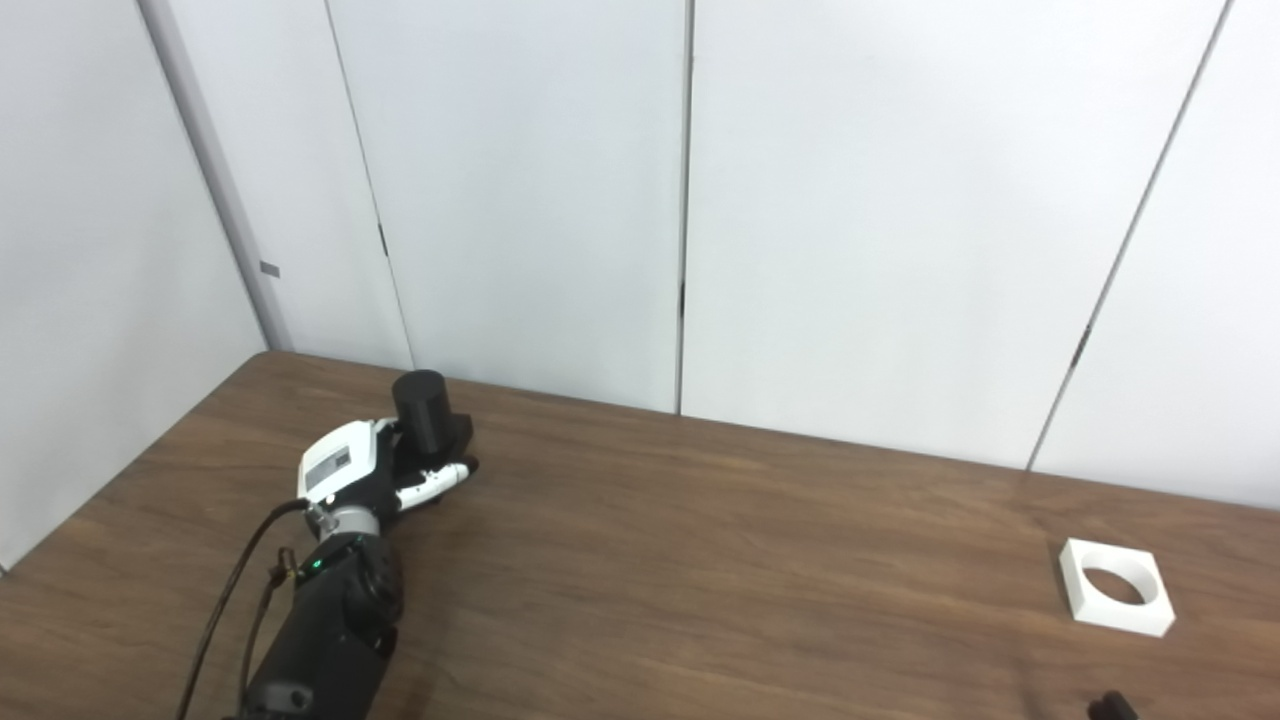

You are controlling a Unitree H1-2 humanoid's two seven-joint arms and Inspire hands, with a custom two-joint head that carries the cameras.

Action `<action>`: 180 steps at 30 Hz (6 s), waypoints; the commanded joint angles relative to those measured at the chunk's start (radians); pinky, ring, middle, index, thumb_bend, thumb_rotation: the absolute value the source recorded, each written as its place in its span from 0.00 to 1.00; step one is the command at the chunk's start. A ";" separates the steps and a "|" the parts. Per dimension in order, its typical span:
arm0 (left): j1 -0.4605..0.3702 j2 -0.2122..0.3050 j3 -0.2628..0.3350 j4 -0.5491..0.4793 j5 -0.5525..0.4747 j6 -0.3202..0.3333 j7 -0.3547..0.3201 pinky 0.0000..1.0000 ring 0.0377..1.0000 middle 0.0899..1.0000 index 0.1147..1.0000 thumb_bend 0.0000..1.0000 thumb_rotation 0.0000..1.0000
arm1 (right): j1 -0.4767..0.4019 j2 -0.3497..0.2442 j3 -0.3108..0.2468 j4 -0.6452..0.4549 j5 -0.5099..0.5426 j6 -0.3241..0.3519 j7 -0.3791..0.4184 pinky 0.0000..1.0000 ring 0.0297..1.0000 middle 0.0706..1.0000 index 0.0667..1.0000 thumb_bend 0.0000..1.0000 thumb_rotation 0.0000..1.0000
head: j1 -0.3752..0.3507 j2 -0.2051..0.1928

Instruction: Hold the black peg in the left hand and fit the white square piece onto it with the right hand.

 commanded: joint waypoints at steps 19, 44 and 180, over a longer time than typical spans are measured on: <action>-0.081 0.009 0.033 0.080 0.260 0.001 -0.041 0.99 0.98 0.96 0.85 0.84 0.65 | 0.020 0.057 0.020 0.005 0.007 0.000 0.009 0.94 0.99 0.95 0.96 0.67 0.95 | 0.006 0.014; -0.057 0.031 0.018 0.076 0.231 0.001 0.002 0.94 0.92 0.86 0.62 0.66 0.43 | 0.022 0.056 0.014 0.002 0.013 0.001 0.008 0.93 0.99 0.95 0.95 0.64 0.93 | 0.008 0.024; 0.619 -0.038 -0.587 -0.669 -0.060 -0.262 -0.258 0.77 0.83 0.78 0.42 0.51 0.05 | -0.046 0.101 0.153 -0.298 -0.129 0.293 -0.180 0.92 0.95 0.91 0.94 0.64 0.94 | -0.428 0.254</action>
